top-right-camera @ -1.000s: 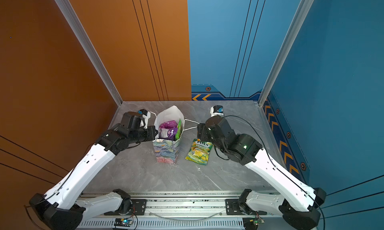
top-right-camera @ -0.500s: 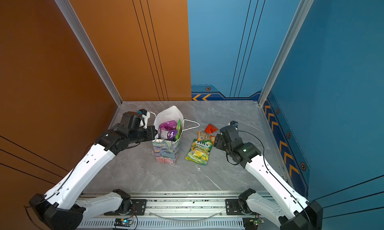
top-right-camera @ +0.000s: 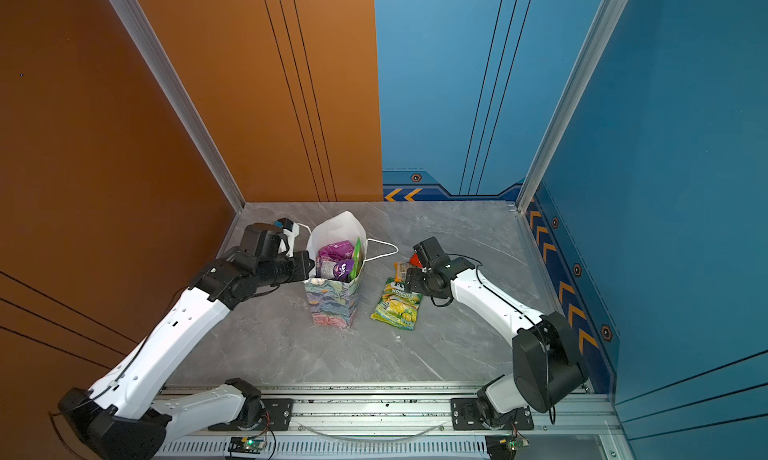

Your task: Place the snacks into the paper bag

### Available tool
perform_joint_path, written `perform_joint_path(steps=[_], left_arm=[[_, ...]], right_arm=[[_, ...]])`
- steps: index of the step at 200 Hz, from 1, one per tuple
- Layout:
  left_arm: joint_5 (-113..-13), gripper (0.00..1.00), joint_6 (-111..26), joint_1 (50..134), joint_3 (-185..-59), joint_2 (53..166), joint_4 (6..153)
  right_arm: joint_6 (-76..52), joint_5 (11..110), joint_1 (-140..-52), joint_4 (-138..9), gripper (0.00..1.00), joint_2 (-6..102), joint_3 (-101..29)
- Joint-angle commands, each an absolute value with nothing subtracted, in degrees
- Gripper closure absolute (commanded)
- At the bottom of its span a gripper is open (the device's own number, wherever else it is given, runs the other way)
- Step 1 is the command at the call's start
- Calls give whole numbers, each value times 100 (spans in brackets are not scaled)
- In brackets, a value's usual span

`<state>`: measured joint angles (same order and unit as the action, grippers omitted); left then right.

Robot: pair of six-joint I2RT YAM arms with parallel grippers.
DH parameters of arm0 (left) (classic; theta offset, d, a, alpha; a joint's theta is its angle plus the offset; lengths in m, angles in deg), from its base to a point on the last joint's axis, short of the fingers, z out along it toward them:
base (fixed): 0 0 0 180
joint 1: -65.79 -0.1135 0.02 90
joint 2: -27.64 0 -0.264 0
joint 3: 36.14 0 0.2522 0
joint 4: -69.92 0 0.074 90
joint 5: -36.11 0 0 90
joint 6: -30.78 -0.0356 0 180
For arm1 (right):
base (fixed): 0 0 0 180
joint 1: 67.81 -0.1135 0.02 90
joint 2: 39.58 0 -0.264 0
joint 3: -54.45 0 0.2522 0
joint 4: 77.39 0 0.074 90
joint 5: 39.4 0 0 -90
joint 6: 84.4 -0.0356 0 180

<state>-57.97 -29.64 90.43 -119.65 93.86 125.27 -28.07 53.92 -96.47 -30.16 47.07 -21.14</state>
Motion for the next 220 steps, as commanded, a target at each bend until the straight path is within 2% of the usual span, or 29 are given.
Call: perform_joint_path(steps=[1,26,61,121,220], left_arm=[[-5779,99,-3017,8966,-12045,9163,11945],[-5789,99,-3017,8969,-12045,9185,11945],[-5789,99,-3024,8963,-12043,9179,11944],[-5824,98,-3021,8952,-12045,9180,11945],[-5866,98,-2988,8917,-12049,9181,11945]], right_arm=[[-2515,5423,-9807,-2953,22,5168,-2611],[-2381,5334,-9899,-2844,23,5725,-3069],[-2279,5216,-9936,-2734,11,6278,-3445],[-2174,5173,-9938,-2795,7,6645,-3271],[-2514,5384,-10187,-3121,8,5377,-1570]])
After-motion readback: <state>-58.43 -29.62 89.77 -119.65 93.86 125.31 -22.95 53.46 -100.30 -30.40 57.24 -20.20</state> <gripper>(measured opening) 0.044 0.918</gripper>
